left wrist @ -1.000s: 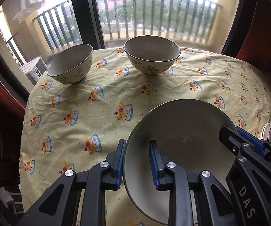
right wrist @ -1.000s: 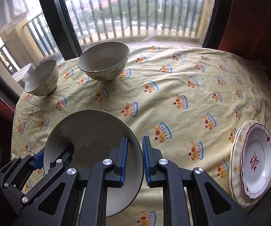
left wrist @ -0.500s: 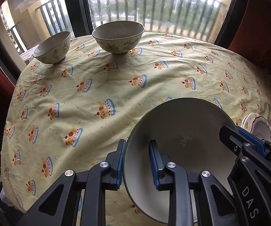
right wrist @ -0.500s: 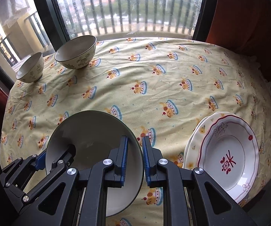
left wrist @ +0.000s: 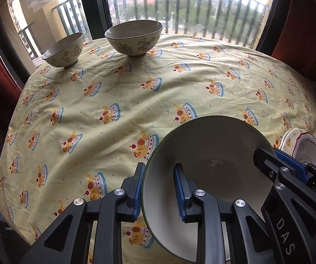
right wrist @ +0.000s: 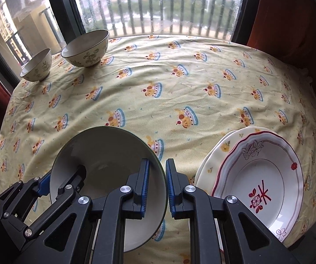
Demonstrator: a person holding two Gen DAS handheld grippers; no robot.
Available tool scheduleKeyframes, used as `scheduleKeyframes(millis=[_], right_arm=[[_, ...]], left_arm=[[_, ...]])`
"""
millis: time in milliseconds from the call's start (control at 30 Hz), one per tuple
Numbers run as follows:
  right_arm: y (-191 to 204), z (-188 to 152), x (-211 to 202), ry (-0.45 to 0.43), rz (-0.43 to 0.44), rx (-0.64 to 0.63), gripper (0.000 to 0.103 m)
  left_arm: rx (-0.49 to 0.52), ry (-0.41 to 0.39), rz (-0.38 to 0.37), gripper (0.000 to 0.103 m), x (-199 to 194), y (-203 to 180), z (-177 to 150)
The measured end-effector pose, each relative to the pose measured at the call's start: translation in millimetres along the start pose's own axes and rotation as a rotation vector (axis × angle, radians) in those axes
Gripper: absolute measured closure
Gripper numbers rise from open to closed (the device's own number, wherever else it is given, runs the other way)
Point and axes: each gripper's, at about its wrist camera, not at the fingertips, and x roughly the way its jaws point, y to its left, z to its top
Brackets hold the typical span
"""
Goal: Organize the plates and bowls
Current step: 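Lower the large bowl onto the cloth beside the plates and open both grippers, then move both grippers toward the two remaining cream bowls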
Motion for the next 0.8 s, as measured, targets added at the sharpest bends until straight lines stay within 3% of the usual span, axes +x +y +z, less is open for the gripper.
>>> scheduleKeyframes(millis=[200,333,367,400,467,567,800], right_arm=[[-4,0,0,-0.002,0.038,0.004,0.083],[-5,0,-2,-0.023,0.081,-0.011,0.079],[-4,0,-2,-0.015,0.090,-0.017,0.069],[-4,0,-1,-0.009,0.097,-0.022,0.054],[-2,1,-4,-0.020,0.107,-0.019,0.037],[1,2,-7,-0.028,0.114,-0.030,0.032],[9,6,-15,-0.037,0.150,-0.050,0.025]], left_arm=[[-0.016,0.019,-0.022,0.063,-1,-2,-2],[-0.013,0.023,-0.046,0.039,-5,-3,-3],[-0.011,0.019,-0.039,0.033,-7,-2,-3],[-0.013,0.014,-0.038,0.030,-8,-1,-3],[-0.022,0.008,-0.038,0.022,-11,2,-3],[-0.033,-0.003,-0.021,0.016,-16,5,-3],[-0.055,-0.019,-0.005,0.016,-27,12,-1]])
